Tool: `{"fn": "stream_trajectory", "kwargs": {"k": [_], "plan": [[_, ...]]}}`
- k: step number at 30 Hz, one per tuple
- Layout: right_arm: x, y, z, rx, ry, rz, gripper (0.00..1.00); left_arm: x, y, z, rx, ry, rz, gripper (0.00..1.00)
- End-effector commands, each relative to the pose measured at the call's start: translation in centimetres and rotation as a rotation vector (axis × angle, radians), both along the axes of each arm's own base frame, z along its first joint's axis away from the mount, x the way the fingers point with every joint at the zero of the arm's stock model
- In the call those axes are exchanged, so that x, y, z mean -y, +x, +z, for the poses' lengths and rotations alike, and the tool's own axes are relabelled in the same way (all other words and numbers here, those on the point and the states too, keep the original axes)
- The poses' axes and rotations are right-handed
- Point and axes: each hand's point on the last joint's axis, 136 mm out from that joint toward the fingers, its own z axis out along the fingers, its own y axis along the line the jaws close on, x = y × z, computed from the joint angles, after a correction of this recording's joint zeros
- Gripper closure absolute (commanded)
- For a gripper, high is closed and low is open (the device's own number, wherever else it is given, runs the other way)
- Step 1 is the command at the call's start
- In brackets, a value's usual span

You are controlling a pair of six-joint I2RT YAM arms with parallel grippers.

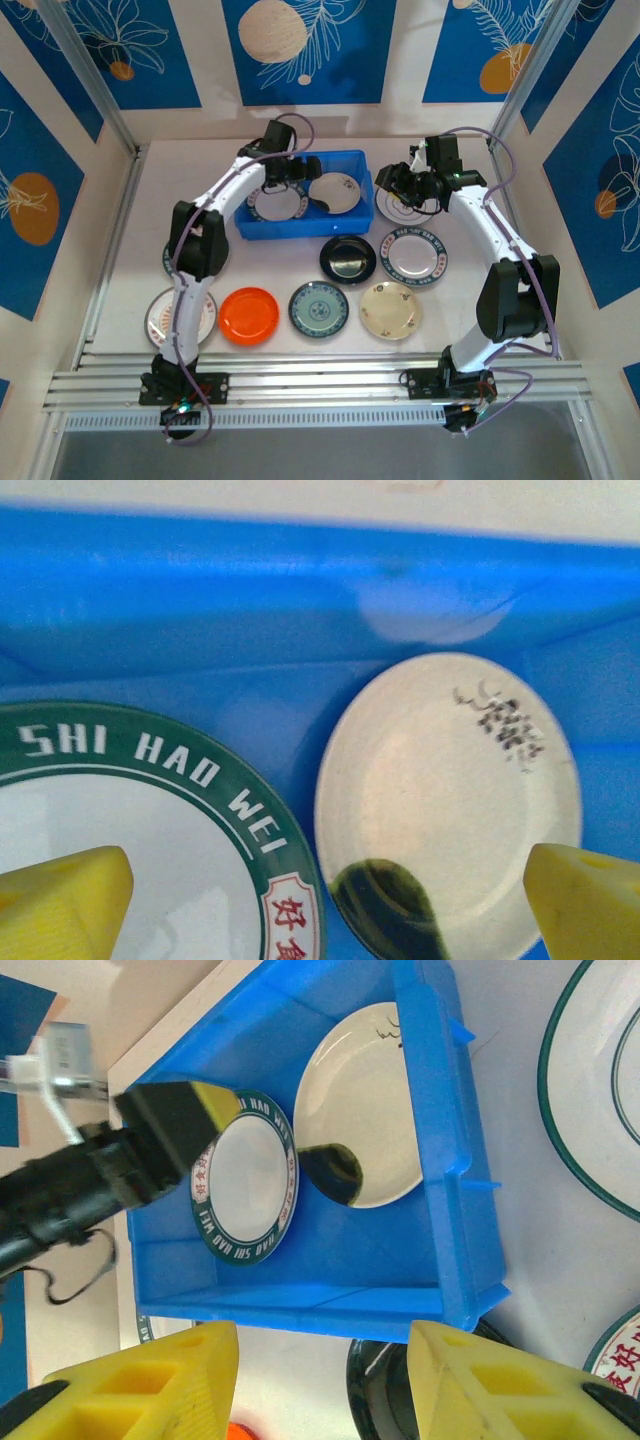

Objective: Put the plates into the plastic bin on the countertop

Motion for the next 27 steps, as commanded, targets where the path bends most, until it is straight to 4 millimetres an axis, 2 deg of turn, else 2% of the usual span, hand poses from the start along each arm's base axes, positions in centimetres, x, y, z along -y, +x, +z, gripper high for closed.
{"fn": "stream_trajectory", "kwargs": {"k": [1, 4, 7, 10, 14, 17, 22, 27], "plan": [[0.8, 0.3, 2.2, 0.053, -0.02, -0.011, 0.51, 0.2, 0.0, 8.2, 0.165, 0.005, -0.025, 0.0], [1.6, 0.9, 3.1, 0.089, -0.034, -0.034, 0.51, 1.2, -0.8, 11.7, 0.263, -0.018, -0.094, 0.0], [2.2, 1.6, 3.3, 0.121, -0.057, -0.05, 0.51, 1.2, -1.9, 14.2, 0.362, -0.176, -0.045, 0.0], [3.2, 2.4, 3.0, 0.141, -0.105, -0.076, 0.51, 1.3, -4.3, 15.4, 0.317, -0.348, -0.034, 0.0], [6.2, 3.2, 2.3, 0.162, -0.169, -0.161, 0.5, 2.5, -8.6, 16.5, 0.276, -0.42, -0.188, 0.0], [9.1, 3.5, 1.1, 0.149, -0.174, -0.238, 0.5, 1.6, -11.4, 15.6, 0.244, -0.38, -0.202, 0.0], [14.0, 3.3, -2.6, 0.07, -0.135, -0.382, 0.51, -1.6, -15.1, 12.3, 0.208, -0.261, -0.167, 0.0], [17.1, 2.9, -6.8, -0.017, -0.096, -0.478, 0.56, -2.9, -17.5, 9.8, 0.188, -0.212, -0.184, 0.0]]}}
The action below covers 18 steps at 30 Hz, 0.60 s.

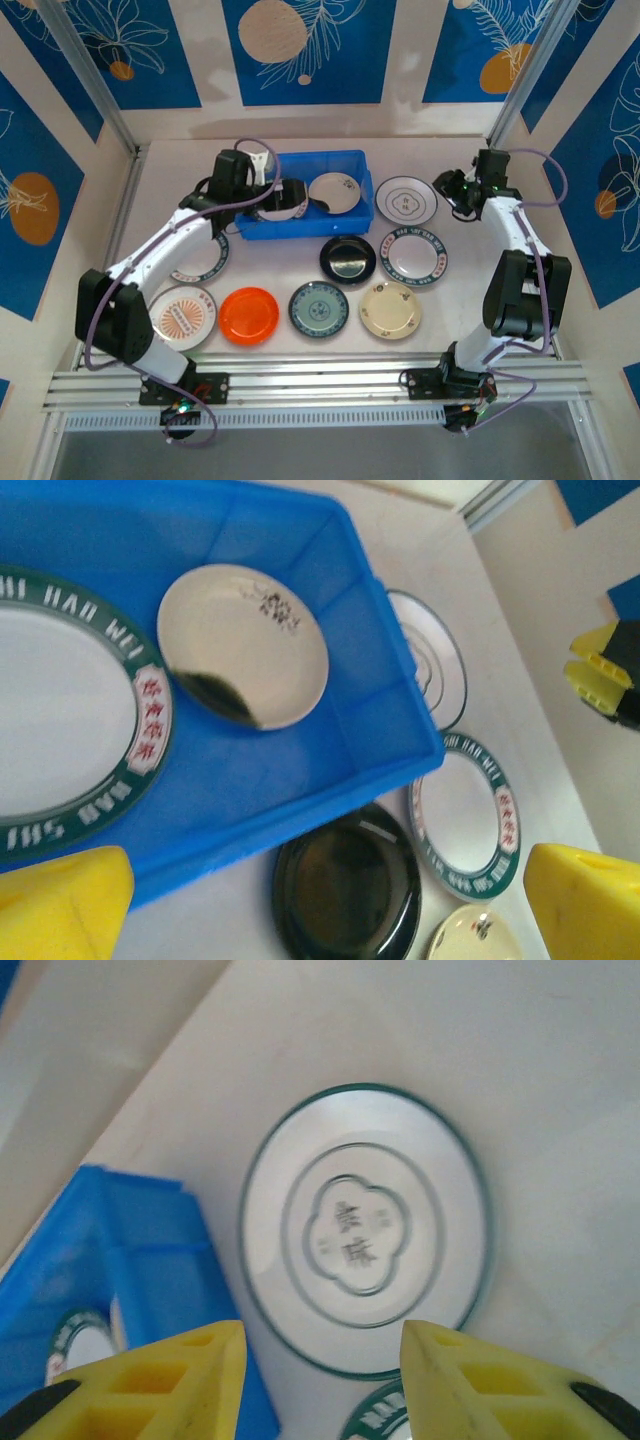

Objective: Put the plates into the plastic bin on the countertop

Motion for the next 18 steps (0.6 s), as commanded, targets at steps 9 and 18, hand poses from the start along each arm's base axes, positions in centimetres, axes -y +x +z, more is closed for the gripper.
{"fn": "stream_trajectory", "kwargs": {"k": [9, 18], "plan": [[1.4, 0.1, -6.4, -0.147, 0.057, -0.049, 0.57, 1.5, -2.9, -2.9, -0.079, -0.178, -0.054, 0.02], [0.8, 0.9, -9.1, -0.191, 0.089, -0.015, 0.58, 1.6, -2.7, -2.9, -0.077, -0.197, -0.043, 0.04]]}}
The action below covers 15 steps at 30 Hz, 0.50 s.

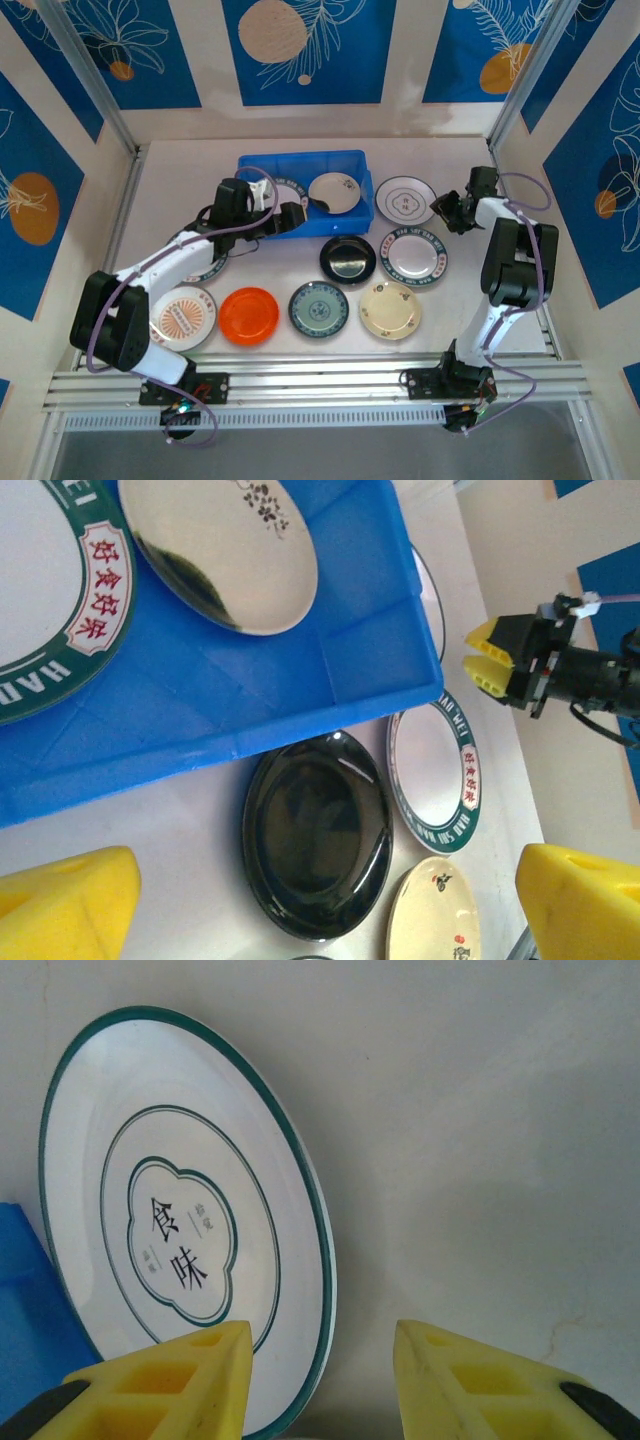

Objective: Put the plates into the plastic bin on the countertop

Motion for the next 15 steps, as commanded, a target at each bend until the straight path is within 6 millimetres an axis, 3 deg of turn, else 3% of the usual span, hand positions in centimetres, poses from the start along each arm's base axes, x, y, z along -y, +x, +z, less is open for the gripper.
{"fn": "stream_trajectory", "kwargs": {"k": [1, 15], "plan": [[-0.4, 1.1, 0.6, 0.024, 0.022, 0.022, 0.59, 0.6, 0.2, 2.2, 0.059, -0.03, -0.022, 0.04], [-1.6, 2.0, -2.0, -0.046, 0.082, 0.052, 0.65, 0.9, 0.7, 1.2, 0.036, -0.025, -0.022, 0.05]]}}
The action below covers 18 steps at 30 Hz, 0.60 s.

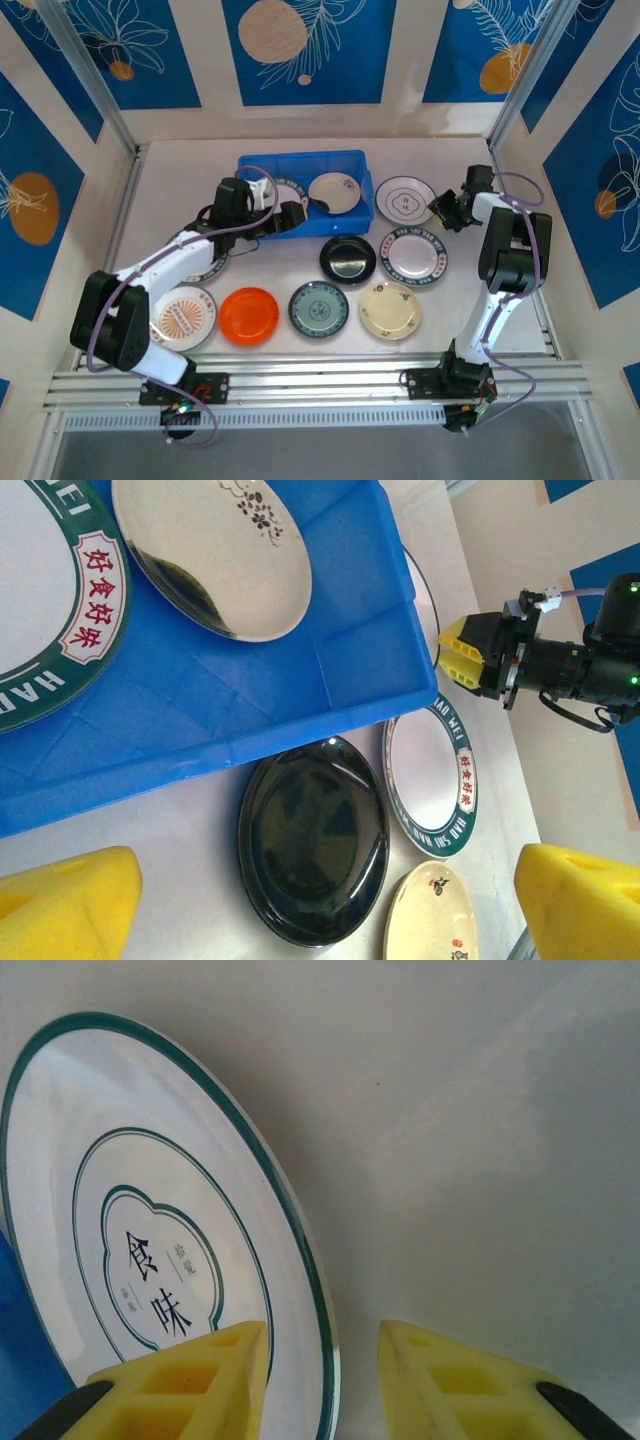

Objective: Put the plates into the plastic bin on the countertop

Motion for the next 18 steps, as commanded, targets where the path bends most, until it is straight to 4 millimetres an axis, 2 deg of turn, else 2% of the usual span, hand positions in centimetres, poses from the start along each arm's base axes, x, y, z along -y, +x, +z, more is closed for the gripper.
{"fn": "stream_trajectory", "kwargs": {"k": [1, 12, 18], "plan": [[-1.3, 0.4, 0.0, -0.012, 0.045, 0.033, 0.65, 0.8, 0.5, 1.0, 0.025, -0.024, -0.019, 0.05], [-2.5, 0.9, -1.7, -0.043, 0.098, 0.041, 0.69, 0.4, 0.7, -0.1, 0.009, -0.011, 0.006, 0.05], [-2.7, 0.9, -2.1, -0.052, 0.11, 0.039, 0.79, 0.5, 0.9, -0.4, 0.008, -0.007, 0.005, 0.05]]}}
